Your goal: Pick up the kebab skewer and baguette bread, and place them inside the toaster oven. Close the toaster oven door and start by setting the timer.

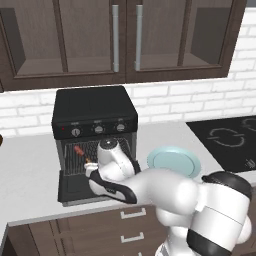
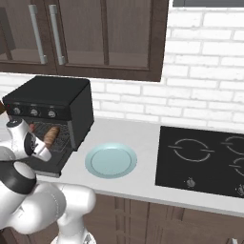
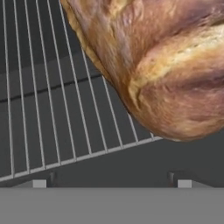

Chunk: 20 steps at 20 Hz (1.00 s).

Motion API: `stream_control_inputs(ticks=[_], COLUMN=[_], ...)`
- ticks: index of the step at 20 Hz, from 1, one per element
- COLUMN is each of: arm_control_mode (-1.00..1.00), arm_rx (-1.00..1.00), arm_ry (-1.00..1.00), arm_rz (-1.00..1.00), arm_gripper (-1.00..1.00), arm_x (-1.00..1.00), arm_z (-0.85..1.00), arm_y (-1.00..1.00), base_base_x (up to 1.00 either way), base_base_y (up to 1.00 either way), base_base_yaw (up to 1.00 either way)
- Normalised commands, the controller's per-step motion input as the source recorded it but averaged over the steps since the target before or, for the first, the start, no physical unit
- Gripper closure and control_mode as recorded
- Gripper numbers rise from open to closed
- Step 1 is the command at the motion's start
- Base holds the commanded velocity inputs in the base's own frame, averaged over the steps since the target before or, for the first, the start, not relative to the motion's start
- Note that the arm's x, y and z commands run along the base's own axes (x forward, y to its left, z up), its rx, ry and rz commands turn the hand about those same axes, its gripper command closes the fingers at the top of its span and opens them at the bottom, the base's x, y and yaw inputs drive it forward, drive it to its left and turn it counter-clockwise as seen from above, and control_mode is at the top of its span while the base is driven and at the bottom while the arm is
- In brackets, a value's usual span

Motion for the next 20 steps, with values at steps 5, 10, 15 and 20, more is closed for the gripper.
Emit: stream_control_inputs(ticks=[5, 10, 15, 20], arm_control_mode=[-1.0, -1.0, -1.0, -1.0], arm_rx=[0.01, 0.0, 0.0, 0.0], arm_ry=[0.0, -0.05, -0.07, -0.05], arm_rz=[-0.06, -0.08, -0.08, -0.08], arm_gripper=[-1.0, -1.0, -1.0, -1.0], arm_x=[0.4, 0.48, 0.5, 0.38], arm_z=[0.0, 0.0, 0.0, 0.0], arm_y=[0.0, 0.0, 0.0, 0.0], base_base_x=[0.0, 0.0, 0.0, 0.0], base_base_y=[0.0, 0.0, 0.0, 0.0], base_base_yaw=[0.0, 0.0, 0.0, 0.0])
